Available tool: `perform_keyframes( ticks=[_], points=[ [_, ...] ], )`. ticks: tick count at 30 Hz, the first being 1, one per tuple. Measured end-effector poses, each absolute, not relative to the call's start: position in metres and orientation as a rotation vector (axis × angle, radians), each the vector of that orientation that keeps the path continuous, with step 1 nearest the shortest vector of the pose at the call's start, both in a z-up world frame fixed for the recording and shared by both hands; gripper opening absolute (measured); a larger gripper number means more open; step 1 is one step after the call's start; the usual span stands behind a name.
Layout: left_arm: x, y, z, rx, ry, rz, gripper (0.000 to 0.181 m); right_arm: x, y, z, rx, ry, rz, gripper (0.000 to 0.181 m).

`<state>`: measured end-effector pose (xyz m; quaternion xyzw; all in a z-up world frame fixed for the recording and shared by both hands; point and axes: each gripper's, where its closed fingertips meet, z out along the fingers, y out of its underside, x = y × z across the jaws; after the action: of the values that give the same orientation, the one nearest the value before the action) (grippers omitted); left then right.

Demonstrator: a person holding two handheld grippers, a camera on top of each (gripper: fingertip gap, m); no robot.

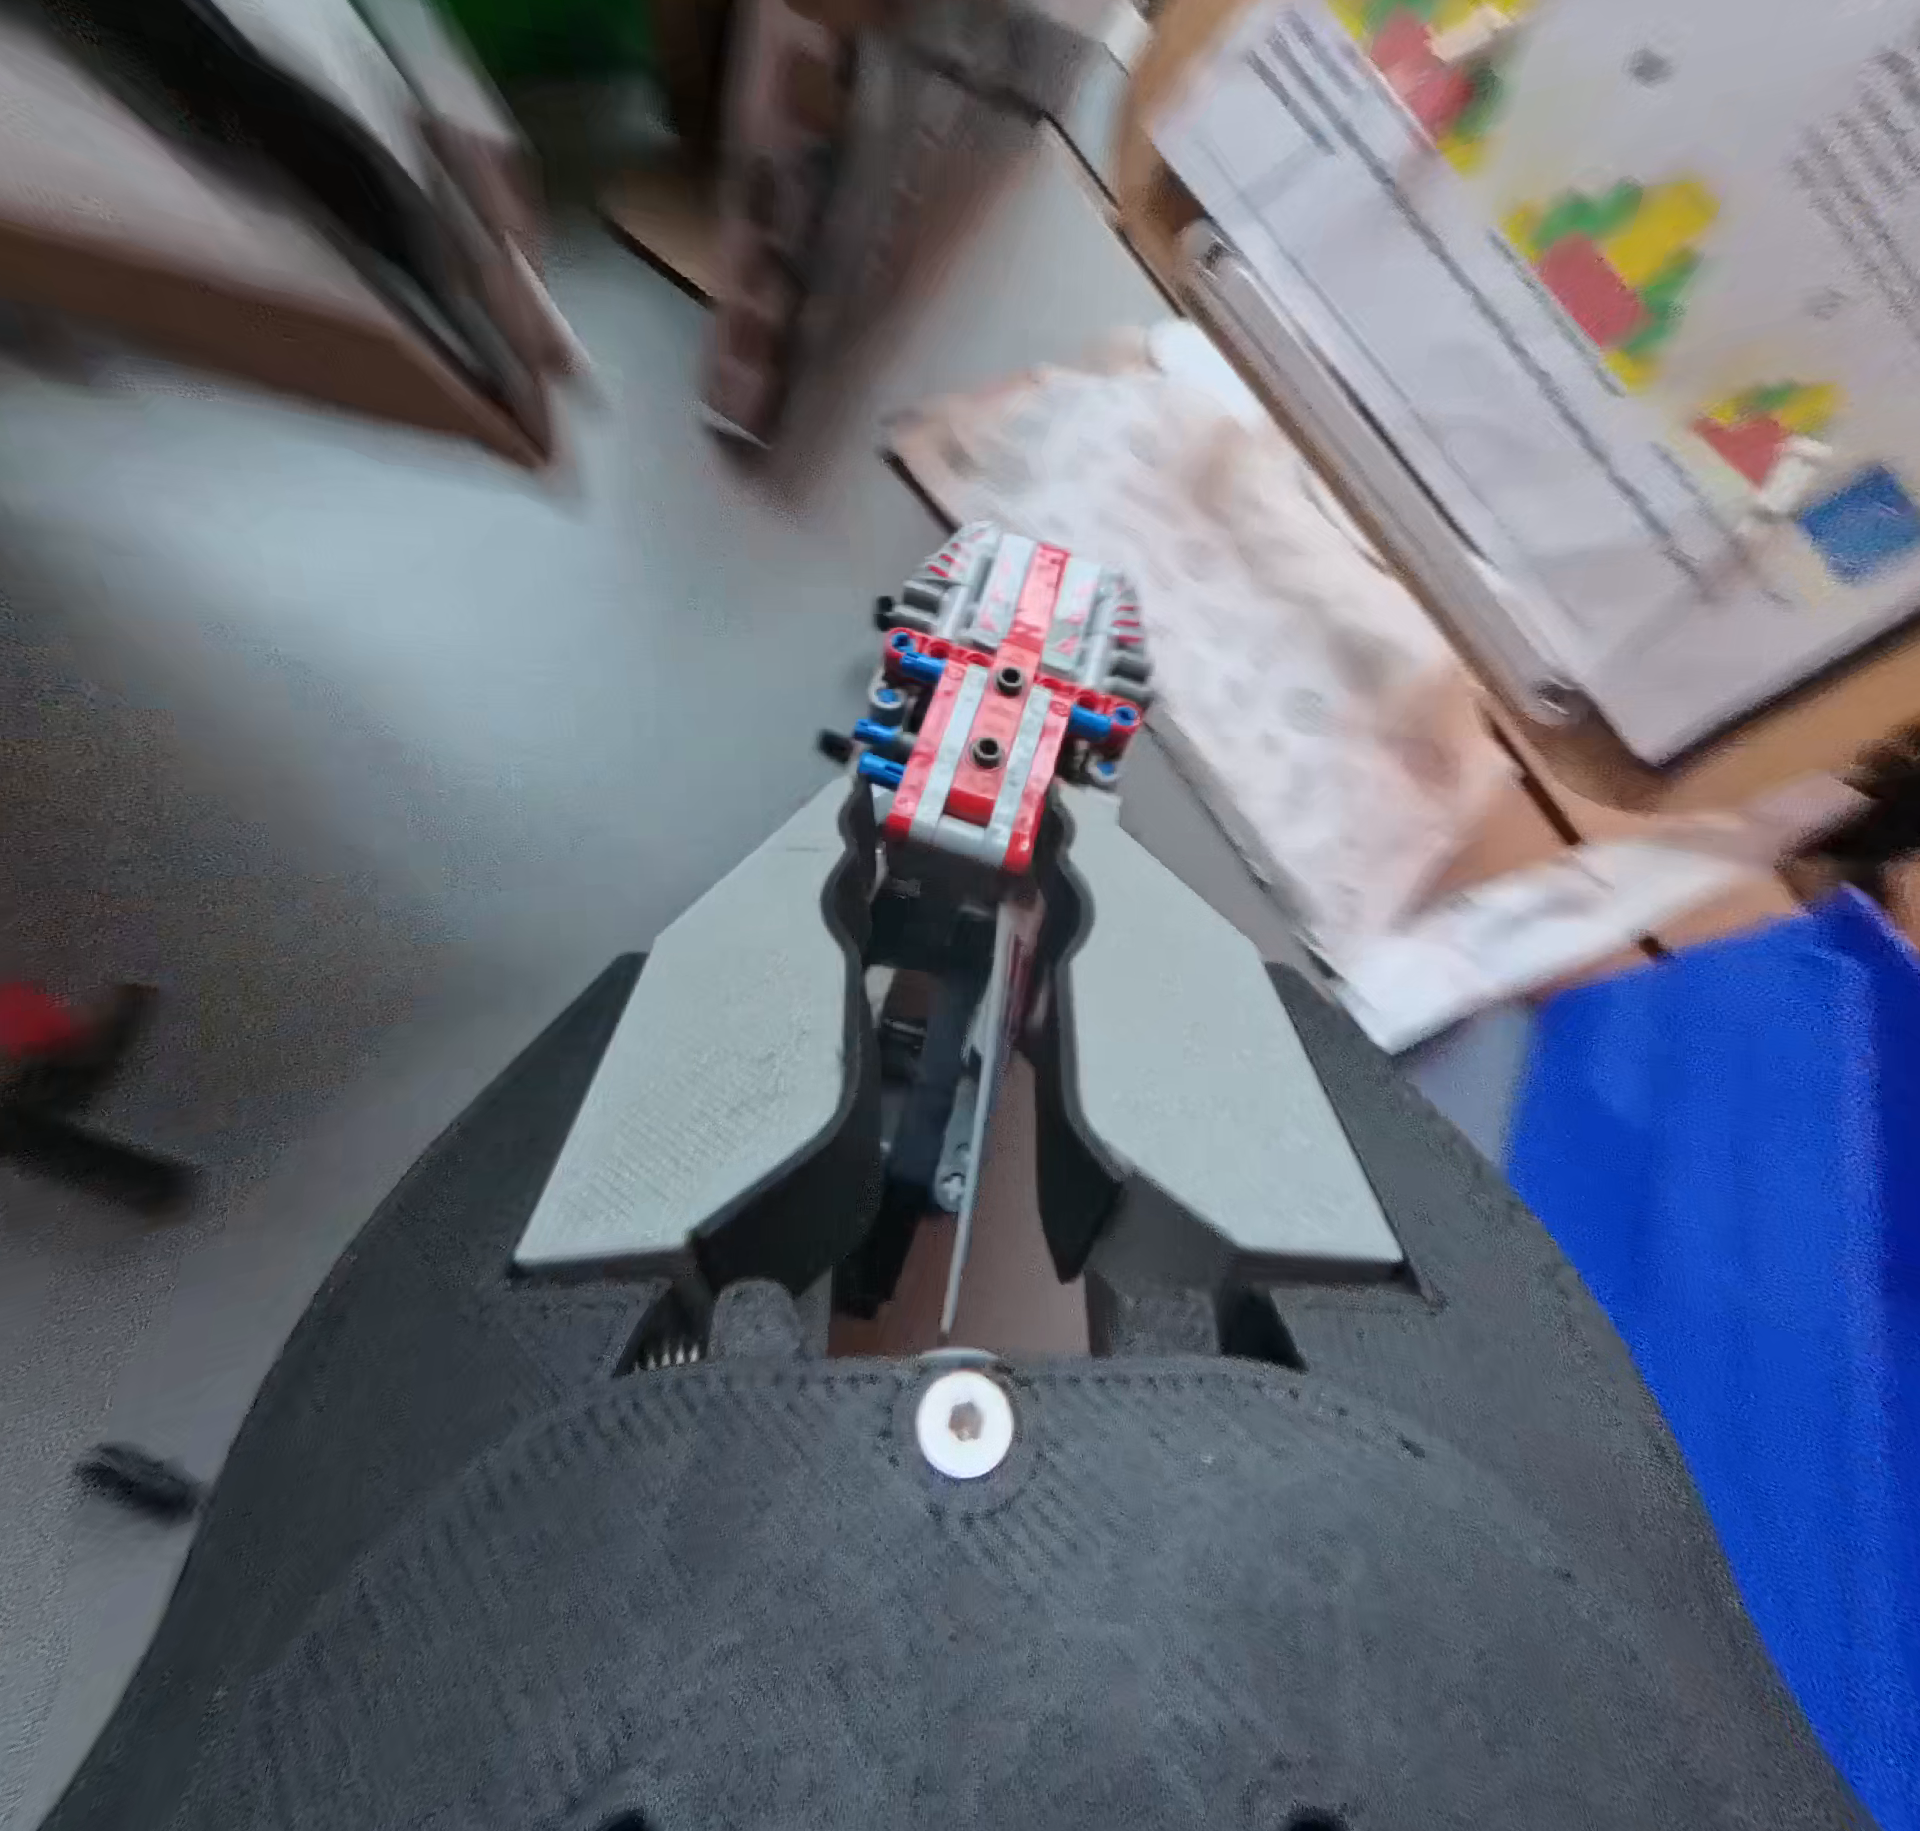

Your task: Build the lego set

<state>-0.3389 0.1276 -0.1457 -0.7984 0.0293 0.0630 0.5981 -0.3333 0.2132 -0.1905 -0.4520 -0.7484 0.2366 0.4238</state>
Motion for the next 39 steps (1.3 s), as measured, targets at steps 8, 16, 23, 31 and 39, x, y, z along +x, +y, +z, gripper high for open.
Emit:
perform_keyframes(
  ticks=[8, 16, 23, 31, 39],
  points=[
    [-0.328, 0.131, -0.132, -1.927, 0.1, -0.032, 0.006, -0.331, 0.187, -0.191, -1.162, -1.919, 0.936, 0.029],
    [-0.316, 0.136, -0.14, -1.661, -0.145, -0.716, 0.007, -0.325, 0.181, -0.138, -1.037, -1.755, 1.263, 0.049],
    [-0.28, 0.135, -0.124, -1.523, -0.076, -0.964, 0.007, -0.272, 0.13, -0.105, -0.823, -1.892, 1.678, 0.046],
    [-0.266, 0.144, -0.105, -1.308, -0.307, -1.179, 0.007, -0.268, 0.132, -0.12, -0.692, -1.775, 1.011, 0.033],
    [-0.251, 0.144, -0.105, -1.358, -0.372, -1.123, 0.008, -0.258, 0.14, -0.116, -0.741, -1.752, 1.047, 0.005]
  ],
)
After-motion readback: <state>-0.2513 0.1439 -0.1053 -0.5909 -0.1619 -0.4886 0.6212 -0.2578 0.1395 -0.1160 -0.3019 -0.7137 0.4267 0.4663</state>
